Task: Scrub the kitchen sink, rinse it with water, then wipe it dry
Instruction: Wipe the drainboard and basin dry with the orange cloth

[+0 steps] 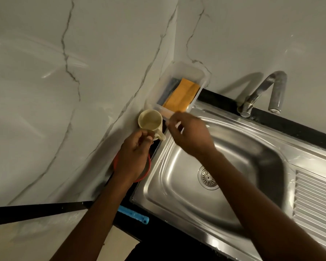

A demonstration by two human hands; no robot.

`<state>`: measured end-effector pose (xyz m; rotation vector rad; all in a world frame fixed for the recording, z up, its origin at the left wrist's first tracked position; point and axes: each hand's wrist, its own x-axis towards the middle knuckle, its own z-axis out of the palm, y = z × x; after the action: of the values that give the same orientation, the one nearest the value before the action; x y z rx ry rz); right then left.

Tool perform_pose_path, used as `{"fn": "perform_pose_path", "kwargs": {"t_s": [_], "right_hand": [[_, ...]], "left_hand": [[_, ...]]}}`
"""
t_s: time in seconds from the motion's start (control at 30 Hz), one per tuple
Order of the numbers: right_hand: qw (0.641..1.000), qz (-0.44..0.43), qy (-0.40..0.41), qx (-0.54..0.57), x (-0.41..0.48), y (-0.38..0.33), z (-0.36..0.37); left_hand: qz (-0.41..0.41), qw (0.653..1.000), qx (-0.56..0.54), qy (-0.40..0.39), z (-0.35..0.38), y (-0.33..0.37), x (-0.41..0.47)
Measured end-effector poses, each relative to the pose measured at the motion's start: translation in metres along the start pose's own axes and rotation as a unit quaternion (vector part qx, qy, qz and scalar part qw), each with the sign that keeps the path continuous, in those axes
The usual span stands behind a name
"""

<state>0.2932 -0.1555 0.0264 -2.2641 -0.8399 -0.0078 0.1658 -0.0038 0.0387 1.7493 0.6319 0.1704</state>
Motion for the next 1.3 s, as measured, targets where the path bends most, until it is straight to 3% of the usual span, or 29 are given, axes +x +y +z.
{"fn": "perform_pose_path", "kwargs": {"t_s": [0.1,0.2,0.3,0.4,0.5,0.73,0.9,0.97,1.13,1.3], "right_hand": [[0.999,-0.036,0.009,-0.001,0.046,0.003,-0.025],[0.988,-0.049,-0.121,-0.085,0.104,0.017,-0.029],[0.932,-0.05,-0.279,-0.228,0.145,0.029,-0.022],[0.877,-0.047,-0.361,-0.314,0.162,0.036,-0.01],[0.848,-0.056,-0.395,-0.348,0.17,0.044,0.004],[0.82,-0.082,-0.411,-0.389,0.184,0.052,0.02],[0.763,-0.144,-0.413,-0.477,0.184,0.038,0.014],[0.779,-0.156,-0.376,-0.477,0.187,0.035,0.004],[0.859,-0.157,-0.257,-0.413,0.187,0.011,-0.048],[0.956,-0.052,-0.083,-0.278,0.149,-0.008,-0.111]], "left_hand": [[0.004,1.0,-0.008,-0.02,0.005,0.006,0.005],[0.016,0.999,-0.007,-0.042,0.009,0.012,0.009],[0.034,0.998,-0.007,-0.047,0.012,0.017,0.015],[0.05,0.998,0.005,-0.04,0.014,0.018,0.021],[0.058,0.998,0.017,-0.036,0.014,0.019,0.026],[0.055,0.998,0.033,-0.027,0.016,0.016,0.031],[0.053,0.998,0.039,-0.025,0.018,0.014,0.029],[0.066,0.997,0.041,-0.026,0.017,0.015,0.028],[0.076,0.996,0.044,-0.03,0.025,0.026,0.025],[0.109,0.99,0.081,-0.04,0.039,0.038,0.031]]}}
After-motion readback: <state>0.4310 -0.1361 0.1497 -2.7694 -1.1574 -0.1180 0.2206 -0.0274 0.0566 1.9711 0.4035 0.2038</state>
